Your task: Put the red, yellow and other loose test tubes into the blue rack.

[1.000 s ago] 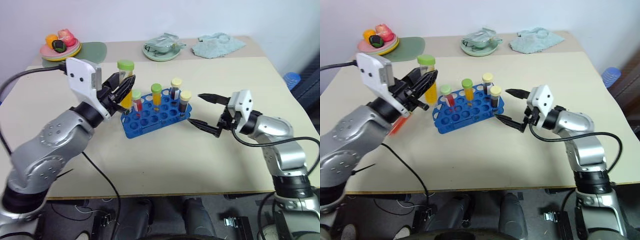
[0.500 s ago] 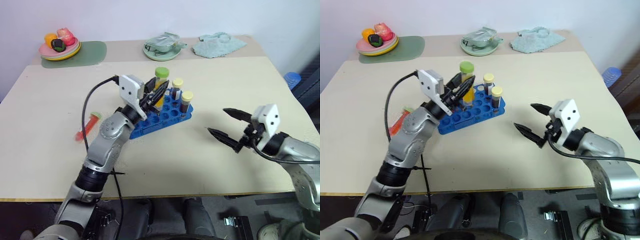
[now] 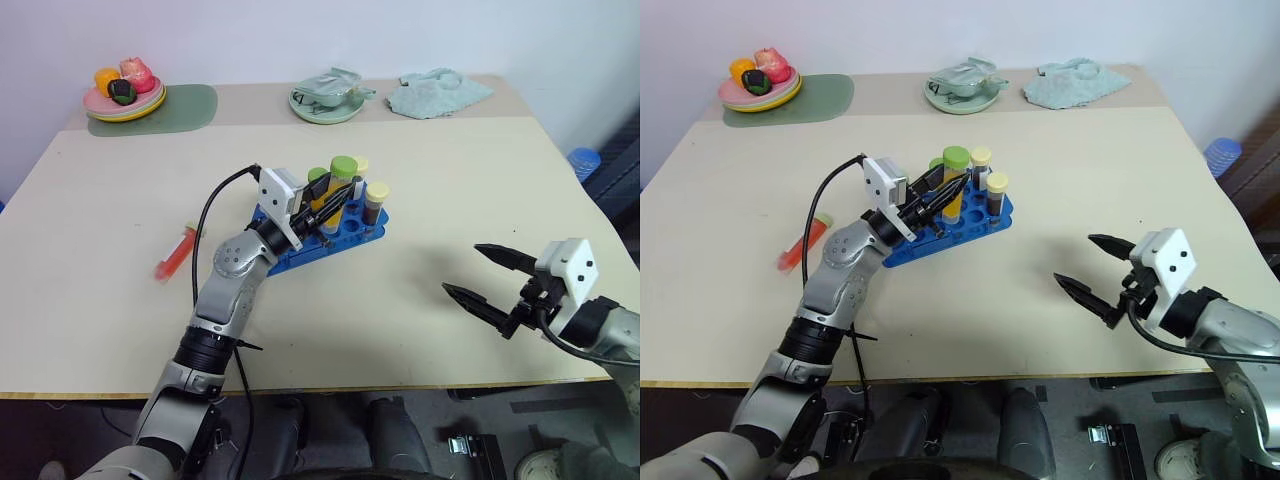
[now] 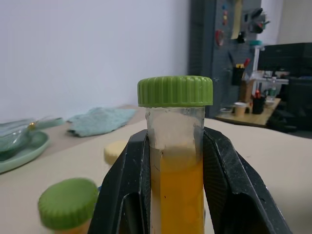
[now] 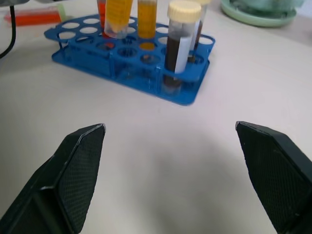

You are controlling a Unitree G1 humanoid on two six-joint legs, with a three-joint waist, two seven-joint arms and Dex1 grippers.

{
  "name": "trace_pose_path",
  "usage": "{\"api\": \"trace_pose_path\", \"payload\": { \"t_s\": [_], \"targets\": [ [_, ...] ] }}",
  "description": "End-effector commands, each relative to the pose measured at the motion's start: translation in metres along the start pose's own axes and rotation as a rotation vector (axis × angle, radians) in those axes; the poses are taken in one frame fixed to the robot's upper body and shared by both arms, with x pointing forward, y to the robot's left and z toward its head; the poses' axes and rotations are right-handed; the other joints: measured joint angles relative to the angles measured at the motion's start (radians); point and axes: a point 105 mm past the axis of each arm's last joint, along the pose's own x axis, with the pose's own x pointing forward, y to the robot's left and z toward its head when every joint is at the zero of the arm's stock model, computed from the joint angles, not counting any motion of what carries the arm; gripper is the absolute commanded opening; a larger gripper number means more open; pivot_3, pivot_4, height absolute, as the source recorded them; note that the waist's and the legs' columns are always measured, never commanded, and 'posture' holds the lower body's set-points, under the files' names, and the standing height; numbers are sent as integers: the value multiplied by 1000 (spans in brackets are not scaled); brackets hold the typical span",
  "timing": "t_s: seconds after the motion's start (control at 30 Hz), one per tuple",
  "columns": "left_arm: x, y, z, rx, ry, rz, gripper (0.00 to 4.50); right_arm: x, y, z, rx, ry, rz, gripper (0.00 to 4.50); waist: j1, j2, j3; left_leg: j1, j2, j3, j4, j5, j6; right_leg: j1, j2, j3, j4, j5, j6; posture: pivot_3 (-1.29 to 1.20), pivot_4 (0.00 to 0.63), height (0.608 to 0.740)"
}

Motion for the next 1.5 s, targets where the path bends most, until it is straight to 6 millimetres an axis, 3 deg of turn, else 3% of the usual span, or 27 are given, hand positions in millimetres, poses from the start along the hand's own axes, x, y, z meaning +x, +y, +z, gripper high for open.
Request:
{"api": "trace_pose_path", "payload": {
  "t_s": [0.03,0.17,0.33,0.8,1.5],
  "targets": [
    [2,-7,6,10,-46,-30,846,-8,-1,13,-44,-21,-1,4399,0,0,0,0,0,0,0,0,0,0,0,0,0,0,0,0,150,740],
    [3,-16,-6,28,-42,-59,846,-13,0,19,-54,-9,-1,4399,1,0,0,0,0,0,0,0,0,0,0,0,0,0,0,0,150,740],
    [5,-14,-22,65,12,-61,846,-17,0,25,-60,0,-13,4399,3,0,0,0,0,0,1,0,1,1,0,0,-1,0,1,0,150,740],
    [-2,-4,-25,211,41,-55,846,-19,3,28,-56,-2,-33,4399,8,0,0,1,0,0,1,-1,1,2,0,0,-1,0,1,0,150,740],
    [8,-17,-51,54,19,-81,846,-12,2,34,-72,-12,-19,4399,28,0,-1,2,0,0,2,-1,2,5,0,-1,-3,1,2,0,150,740]
  ]
}}
